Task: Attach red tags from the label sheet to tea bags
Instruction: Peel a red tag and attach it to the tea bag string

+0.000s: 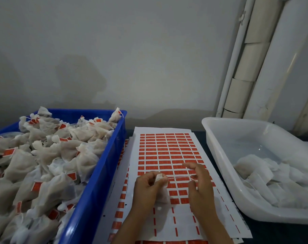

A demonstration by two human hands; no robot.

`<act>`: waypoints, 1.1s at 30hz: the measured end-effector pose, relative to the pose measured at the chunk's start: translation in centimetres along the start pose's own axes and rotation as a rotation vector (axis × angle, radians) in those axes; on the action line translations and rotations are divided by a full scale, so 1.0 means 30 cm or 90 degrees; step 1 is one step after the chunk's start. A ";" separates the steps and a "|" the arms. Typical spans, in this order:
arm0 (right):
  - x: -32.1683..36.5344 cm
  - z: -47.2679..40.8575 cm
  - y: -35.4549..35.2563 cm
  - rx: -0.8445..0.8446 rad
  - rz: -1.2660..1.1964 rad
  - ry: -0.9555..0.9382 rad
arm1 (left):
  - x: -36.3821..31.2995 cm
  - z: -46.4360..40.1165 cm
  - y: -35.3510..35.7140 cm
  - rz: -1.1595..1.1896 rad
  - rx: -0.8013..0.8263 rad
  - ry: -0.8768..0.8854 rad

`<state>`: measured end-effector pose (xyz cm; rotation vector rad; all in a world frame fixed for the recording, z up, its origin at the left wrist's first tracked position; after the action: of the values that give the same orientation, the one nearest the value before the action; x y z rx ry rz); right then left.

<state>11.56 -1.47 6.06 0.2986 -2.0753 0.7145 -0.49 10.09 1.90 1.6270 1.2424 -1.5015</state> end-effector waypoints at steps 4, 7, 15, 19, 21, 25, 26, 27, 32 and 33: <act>0.007 0.030 0.072 0.136 -0.021 -0.004 | -0.006 0.003 0.002 0.004 0.009 0.009; 0.017 0.038 0.098 0.221 0.001 -0.029 | -0.012 0.007 0.007 -0.014 0.015 0.013; -0.010 0.024 0.094 0.174 0.057 -0.015 | -0.029 0.021 0.027 -0.003 0.050 0.023; -0.007 0.013 0.068 0.124 0.093 -0.045 | -0.025 0.029 0.055 0.014 0.112 -0.003; -0.009 0.009 0.064 0.120 0.093 -0.049 | -0.021 0.029 0.062 -0.017 0.135 -0.018; -0.007 0.008 0.063 0.117 0.092 -0.054 | -0.010 0.036 0.061 -0.085 0.159 -0.024; -0.008 0.008 0.064 0.115 0.093 -0.057 | -0.007 0.036 0.056 -0.086 0.154 -0.028; -0.005 0.010 0.064 0.115 0.096 -0.056 | -0.003 0.033 0.050 -0.079 0.146 -0.035; 0.000 0.008 0.044 0.078 0.087 -0.069 | -0.013 0.039 0.046 0.023 0.173 -0.091; 0.007 0.008 0.039 0.069 0.090 -0.069 | -0.016 0.040 0.049 0.050 0.188 -0.103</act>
<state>10.75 -0.65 5.69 0.2581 -2.1808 0.9169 0.38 8.34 1.89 1.6753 0.8922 -1.7928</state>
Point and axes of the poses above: each hand's wrist, its own z-axis away from the middle knuckle, its own y-axis out of the palm, x = y × z, the point moved 8 cm from there along -z, towards the middle knuckle, and after that the axes turned 2 degrees about -x, right-handed, at the moved point
